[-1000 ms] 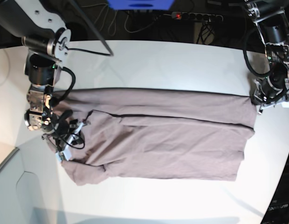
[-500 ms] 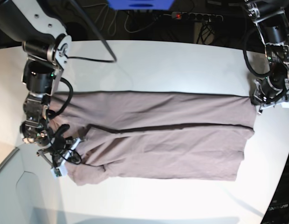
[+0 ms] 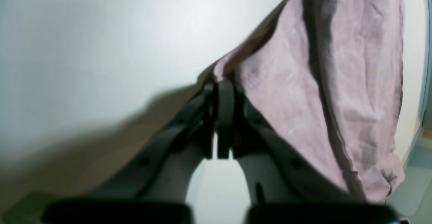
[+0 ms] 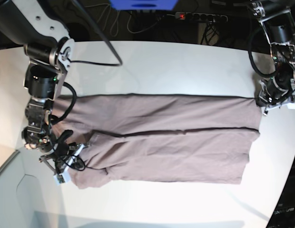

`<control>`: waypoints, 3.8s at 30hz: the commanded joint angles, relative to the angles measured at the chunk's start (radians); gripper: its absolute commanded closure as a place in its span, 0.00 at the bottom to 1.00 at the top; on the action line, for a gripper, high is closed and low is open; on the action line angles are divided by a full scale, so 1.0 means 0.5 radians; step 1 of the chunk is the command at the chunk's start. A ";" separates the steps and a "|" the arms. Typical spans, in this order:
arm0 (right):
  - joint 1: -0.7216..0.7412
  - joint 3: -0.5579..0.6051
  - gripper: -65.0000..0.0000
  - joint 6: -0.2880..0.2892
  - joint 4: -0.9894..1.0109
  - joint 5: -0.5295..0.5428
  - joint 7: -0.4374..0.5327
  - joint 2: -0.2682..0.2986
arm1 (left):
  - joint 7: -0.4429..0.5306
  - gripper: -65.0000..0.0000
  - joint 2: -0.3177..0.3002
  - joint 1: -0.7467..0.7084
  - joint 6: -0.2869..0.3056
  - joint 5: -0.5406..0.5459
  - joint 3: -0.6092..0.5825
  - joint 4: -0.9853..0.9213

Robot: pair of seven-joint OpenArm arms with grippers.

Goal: Layout the t-shirt on the table in an organized manner, then fold the t-shirt properly
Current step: 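Move the right gripper along the shirt edge toward the hem, then return the right gripper to the folded edge corner, holding it, then pull the folded edge taut with both grippers, stretching the shirt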

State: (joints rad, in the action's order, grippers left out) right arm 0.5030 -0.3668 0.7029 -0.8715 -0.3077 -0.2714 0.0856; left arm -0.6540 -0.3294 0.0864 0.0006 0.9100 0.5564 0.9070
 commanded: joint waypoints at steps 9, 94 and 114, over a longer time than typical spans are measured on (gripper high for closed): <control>0.054 -0.020 0.42 -0.009 -0.045 0.034 0.053 0.082 | 0.002 1.00 -0.030 0.016 -0.006 0.007 0.003 0.029; -1.575 -0.652 1.00 -0.009 -1.321 0.046 -0.253 -0.105 | -0.019 1.00 0.099 -0.696 -0.003 0.029 0.248 0.676; -1.575 -0.667 1.00 -0.009 -1.324 0.046 -0.253 -0.115 | -0.019 0.84 0.102 -0.635 -0.003 0.032 0.251 0.676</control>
State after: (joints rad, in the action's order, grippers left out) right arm -0.2859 -0.6956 0.7025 -1.5131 -0.2852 -0.4084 0.0166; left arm -0.6739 -0.2623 -0.2344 -0.0002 0.9138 0.6739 1.2289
